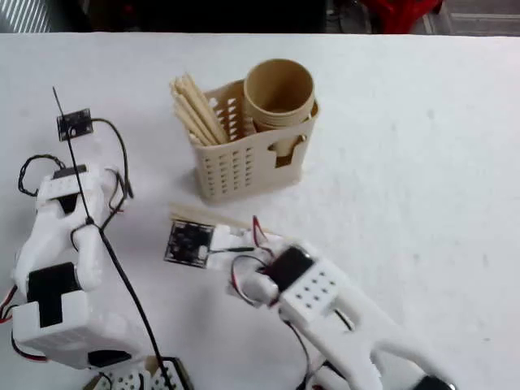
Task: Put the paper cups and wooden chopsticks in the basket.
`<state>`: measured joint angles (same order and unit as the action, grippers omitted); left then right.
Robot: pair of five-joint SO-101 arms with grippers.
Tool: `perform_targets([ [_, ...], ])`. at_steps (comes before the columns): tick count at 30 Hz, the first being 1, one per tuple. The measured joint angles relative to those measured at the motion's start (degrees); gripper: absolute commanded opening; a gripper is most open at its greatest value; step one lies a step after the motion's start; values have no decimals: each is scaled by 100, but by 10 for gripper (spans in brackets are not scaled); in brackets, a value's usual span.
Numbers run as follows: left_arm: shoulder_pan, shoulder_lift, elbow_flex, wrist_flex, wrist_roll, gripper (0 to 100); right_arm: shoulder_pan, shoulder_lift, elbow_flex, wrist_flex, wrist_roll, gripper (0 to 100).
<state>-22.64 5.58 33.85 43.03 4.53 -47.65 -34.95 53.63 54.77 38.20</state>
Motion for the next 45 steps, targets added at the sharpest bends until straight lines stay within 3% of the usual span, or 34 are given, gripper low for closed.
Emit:
perform_targets([
  [6,0,0,0,0,0,169,-18,1574,-149,-1073,0,138],
  [14,0,0,0,0,0,169,246,3147,-985,-1292,0,134],
  [20,0,0,0,0,0,169,554,3376,-1099,-1310,0,15],
  [31,0,0,0,0,0,169,624,3402,-1222,-949,0,16],
  [36,0,0,0,0,0,169,624,2690,-1213,-457,-35,16],
  [45,0,0,0,0,0,169,633,-220,-1204,343,-1143,16],
])
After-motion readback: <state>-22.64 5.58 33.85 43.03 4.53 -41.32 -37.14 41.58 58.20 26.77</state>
